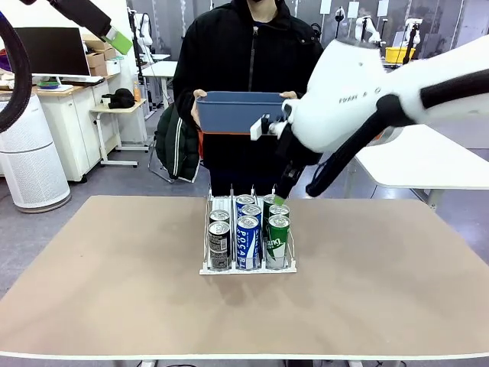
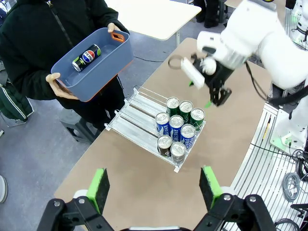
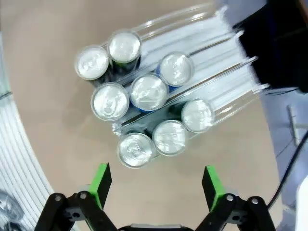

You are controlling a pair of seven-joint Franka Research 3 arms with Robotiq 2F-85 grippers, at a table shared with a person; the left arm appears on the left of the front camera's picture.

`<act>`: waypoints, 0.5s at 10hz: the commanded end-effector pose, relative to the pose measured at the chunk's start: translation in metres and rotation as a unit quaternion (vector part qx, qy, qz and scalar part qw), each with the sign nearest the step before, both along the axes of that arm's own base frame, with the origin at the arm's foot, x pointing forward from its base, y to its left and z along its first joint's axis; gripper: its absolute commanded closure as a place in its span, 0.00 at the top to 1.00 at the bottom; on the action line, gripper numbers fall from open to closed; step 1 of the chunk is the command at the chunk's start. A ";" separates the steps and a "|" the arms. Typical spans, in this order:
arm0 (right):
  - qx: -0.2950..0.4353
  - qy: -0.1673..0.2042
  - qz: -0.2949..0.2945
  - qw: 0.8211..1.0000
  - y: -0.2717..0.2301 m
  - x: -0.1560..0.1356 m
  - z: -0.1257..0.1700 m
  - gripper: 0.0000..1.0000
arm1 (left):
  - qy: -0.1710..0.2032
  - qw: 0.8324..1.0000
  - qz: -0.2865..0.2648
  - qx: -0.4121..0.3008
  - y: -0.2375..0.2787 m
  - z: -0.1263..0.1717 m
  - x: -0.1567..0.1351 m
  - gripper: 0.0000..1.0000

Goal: Fill the beverage cans into the dispenser.
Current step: Pick up the Pepsi coke handed by the human.

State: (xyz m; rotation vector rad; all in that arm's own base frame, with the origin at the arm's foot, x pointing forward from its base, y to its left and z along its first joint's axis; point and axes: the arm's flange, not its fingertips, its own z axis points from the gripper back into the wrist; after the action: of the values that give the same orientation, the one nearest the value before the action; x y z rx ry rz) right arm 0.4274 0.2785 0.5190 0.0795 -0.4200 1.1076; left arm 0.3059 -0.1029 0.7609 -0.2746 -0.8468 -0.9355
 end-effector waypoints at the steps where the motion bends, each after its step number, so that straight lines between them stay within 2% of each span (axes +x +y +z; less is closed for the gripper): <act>1: 0.046 -0.005 0.001 0.999 -0.046 -0.001 0.060 1.00 | 0.003 1.000 0.001 -0.008 0.000 0.000 0.000 1.00; 3: 0.064 -0.019 -0.001 0.998 -0.076 0.000 0.122 1.00 | 0.003 1.000 0.001 -0.008 0.000 0.000 0.000 1.00; 5: 0.062 -0.012 0.011 0.998 -0.111 -0.001 0.181 1.00 | 0.003 1.000 0.001 -0.008 0.000 0.000 0.000 1.00</act>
State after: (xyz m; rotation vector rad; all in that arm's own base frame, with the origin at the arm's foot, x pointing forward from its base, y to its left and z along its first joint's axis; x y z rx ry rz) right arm 0.4165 0.1705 0.6894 0.1492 -0.5339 1.0706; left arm 0.3060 -0.1026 0.7611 -0.2750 -0.8473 -0.9351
